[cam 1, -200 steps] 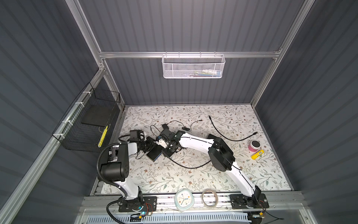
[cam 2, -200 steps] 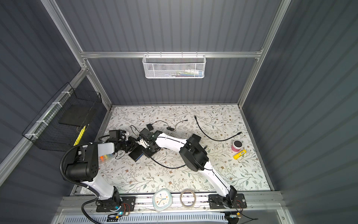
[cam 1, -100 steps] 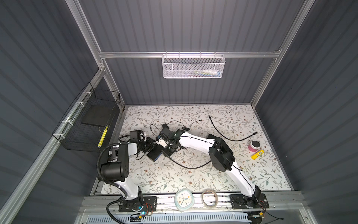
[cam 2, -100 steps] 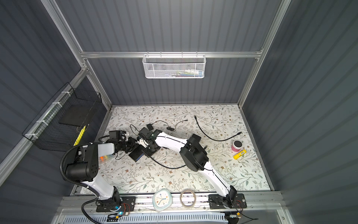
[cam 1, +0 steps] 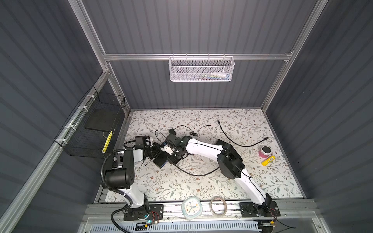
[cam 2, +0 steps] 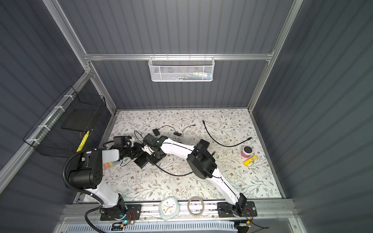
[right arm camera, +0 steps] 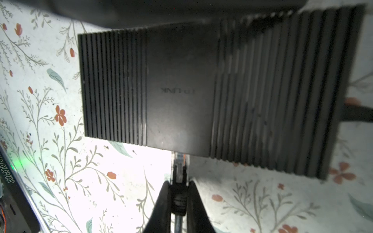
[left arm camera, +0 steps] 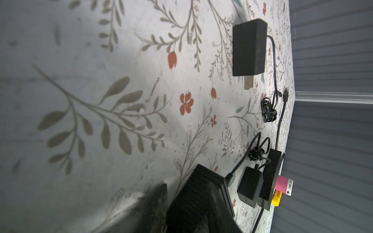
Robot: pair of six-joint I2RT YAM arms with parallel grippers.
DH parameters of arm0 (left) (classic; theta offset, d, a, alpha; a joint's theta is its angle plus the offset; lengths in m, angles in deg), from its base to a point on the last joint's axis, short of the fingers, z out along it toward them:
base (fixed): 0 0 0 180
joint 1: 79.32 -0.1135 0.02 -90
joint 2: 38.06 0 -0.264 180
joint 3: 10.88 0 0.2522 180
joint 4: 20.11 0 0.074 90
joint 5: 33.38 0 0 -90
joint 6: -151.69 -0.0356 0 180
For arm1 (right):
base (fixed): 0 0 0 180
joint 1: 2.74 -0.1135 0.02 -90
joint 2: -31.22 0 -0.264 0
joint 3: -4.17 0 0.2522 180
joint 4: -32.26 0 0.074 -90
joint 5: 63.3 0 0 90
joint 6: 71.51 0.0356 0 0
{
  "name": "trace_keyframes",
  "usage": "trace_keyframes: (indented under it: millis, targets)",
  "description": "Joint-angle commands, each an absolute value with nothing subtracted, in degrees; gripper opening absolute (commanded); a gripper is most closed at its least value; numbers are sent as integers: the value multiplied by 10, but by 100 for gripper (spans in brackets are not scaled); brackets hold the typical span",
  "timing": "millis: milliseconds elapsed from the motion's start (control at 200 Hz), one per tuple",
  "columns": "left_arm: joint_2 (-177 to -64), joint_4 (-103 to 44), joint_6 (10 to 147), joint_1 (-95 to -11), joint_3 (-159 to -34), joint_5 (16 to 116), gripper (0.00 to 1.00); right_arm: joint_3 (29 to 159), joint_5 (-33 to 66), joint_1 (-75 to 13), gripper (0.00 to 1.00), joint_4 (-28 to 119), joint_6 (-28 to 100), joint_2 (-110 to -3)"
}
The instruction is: Insert the plug into the switch port
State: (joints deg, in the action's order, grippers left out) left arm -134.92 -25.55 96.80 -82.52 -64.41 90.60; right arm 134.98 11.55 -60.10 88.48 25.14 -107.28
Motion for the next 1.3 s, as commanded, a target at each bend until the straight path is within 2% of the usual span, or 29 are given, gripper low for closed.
trace_keyframes:
  millis: [0,615,1296]
  targets:
    - [-1351,-284,960,-825,-621,914,34,1367,123,-601,0,873,256,-1091]
    - [-1354,-288,957,-825,-622,920,32,1369,199,-601,0,867,216,-1083]
    - [-1368,-301,956,-822,-626,902,32,1395,179,-604,0,876,246,-1075]
